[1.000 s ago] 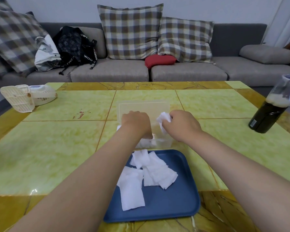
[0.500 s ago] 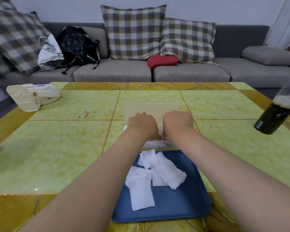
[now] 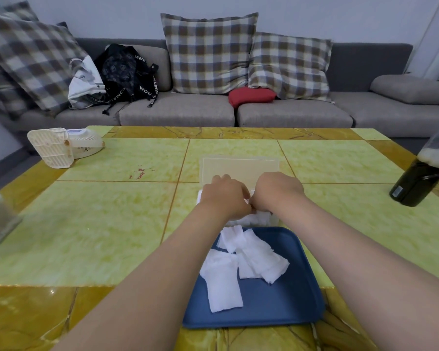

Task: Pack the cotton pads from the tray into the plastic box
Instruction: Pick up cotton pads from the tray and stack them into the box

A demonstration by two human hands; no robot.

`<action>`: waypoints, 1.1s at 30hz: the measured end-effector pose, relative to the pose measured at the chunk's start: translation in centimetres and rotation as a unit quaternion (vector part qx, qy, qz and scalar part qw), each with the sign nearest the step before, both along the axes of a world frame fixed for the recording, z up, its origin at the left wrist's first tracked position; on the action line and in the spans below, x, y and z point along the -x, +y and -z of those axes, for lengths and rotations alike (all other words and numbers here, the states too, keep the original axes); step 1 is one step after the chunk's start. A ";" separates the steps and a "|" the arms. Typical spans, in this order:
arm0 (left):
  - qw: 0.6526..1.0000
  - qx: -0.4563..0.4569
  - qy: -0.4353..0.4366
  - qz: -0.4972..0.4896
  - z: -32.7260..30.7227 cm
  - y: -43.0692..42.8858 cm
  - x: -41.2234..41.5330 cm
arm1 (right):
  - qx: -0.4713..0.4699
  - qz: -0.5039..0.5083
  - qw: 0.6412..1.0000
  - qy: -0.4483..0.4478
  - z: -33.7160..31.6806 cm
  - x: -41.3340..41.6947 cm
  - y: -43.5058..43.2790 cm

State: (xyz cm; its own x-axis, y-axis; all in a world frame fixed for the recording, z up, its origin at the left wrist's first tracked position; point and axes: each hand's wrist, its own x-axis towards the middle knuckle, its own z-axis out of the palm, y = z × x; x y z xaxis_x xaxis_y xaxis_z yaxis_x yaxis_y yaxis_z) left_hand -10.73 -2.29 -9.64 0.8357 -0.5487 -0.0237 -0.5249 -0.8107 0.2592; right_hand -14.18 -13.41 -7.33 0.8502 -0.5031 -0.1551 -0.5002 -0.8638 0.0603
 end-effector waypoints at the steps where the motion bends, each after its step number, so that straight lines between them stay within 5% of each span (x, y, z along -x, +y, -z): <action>1: 1.000 0.007 -0.003 0.009 0.1 0.1 0.0 | -0.022 -0.008 1.000 0.001 0.1 -0.1 0.0; 5: 0.994 0.107 0.020 0.022 -0.1 1.5 0.0 | -0.136 -0.030 0.989 0.041 -1.1 0.1 -0.8; 9: 0.991 0.122 -0.020 0.055 0.1 2.3 0.7 | -0.114 -0.035 0.993 -0.007 -2.0 1.1 -2.1; 13: 0.992 0.044 0.000 0.122 0.7 2.0 2.2 | -0.096 -0.033 0.986 -0.131 -0.6 2.6 -3.6; 17: 0.986 -0.053 -0.004 0.160 1.6 2.0 2.9 | -0.078 -0.136 0.971 -0.179 0.5 4.8 -4.2; 23: 0.986 -0.081 -0.001 0.146 2.2 2.3 3.1 | -0.093 -0.259 0.961 0.035 2.2 6.3 -3.2; 27: 0.989 0.019 0.051 0.135 1.6 2.8 2.9 | -0.077 -0.254 0.963 0.042 2.0 6.4 -2.8; 33: 0.986 0.146 -0.021 0.076 0.0 5.9 3.6 | -0.091 -0.287 0.941 -0.156 -0.4 7.4 -1.0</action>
